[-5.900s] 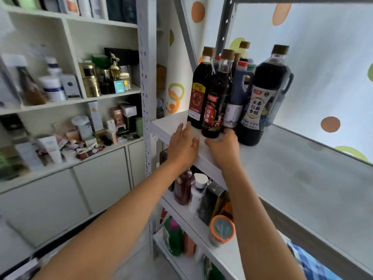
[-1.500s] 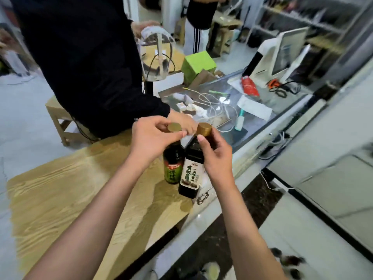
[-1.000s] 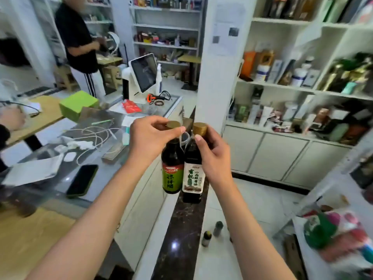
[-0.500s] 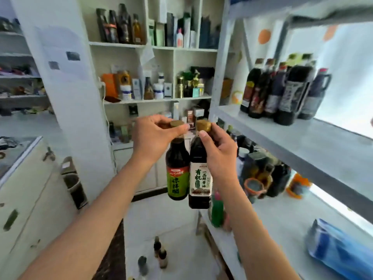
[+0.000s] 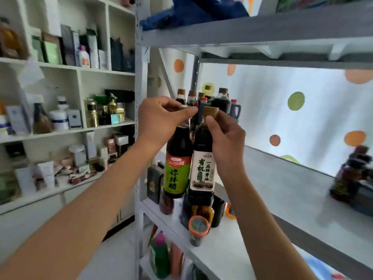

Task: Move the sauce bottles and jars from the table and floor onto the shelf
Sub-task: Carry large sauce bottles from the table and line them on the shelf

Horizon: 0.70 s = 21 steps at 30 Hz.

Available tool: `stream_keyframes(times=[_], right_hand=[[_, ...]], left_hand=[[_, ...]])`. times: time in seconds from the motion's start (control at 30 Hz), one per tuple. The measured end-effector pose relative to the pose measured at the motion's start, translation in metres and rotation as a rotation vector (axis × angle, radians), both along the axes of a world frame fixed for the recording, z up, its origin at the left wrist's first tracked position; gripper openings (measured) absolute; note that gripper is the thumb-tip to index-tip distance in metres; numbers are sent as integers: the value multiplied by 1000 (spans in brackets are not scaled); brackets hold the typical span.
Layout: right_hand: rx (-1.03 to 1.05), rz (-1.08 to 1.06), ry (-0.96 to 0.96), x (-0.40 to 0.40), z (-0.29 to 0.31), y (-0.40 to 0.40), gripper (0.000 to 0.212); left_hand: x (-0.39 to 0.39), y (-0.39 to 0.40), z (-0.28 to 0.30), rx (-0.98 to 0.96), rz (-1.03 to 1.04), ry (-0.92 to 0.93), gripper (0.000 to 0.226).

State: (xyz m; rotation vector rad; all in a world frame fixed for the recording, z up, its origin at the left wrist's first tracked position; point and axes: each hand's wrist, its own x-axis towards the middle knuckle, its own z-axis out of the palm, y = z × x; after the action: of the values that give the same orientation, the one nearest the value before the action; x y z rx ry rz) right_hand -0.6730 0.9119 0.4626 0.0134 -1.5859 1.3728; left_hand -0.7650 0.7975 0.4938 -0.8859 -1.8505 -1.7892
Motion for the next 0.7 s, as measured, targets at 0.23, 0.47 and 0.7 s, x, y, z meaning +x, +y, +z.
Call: stream_keyframes(times=[0.23,0.47,0.7], right_hand=[[-36,-194,39,-73,28,35,15],[-10,-380,41,-123,10,69,29],[32,-463,-48,-147,-13,97,30]], left_hand=[[-74,55,25,60,-82,25,23],[-116,101,7,-11,-73,-5,31],[-133,128,-13,32,-150,-73,26]])
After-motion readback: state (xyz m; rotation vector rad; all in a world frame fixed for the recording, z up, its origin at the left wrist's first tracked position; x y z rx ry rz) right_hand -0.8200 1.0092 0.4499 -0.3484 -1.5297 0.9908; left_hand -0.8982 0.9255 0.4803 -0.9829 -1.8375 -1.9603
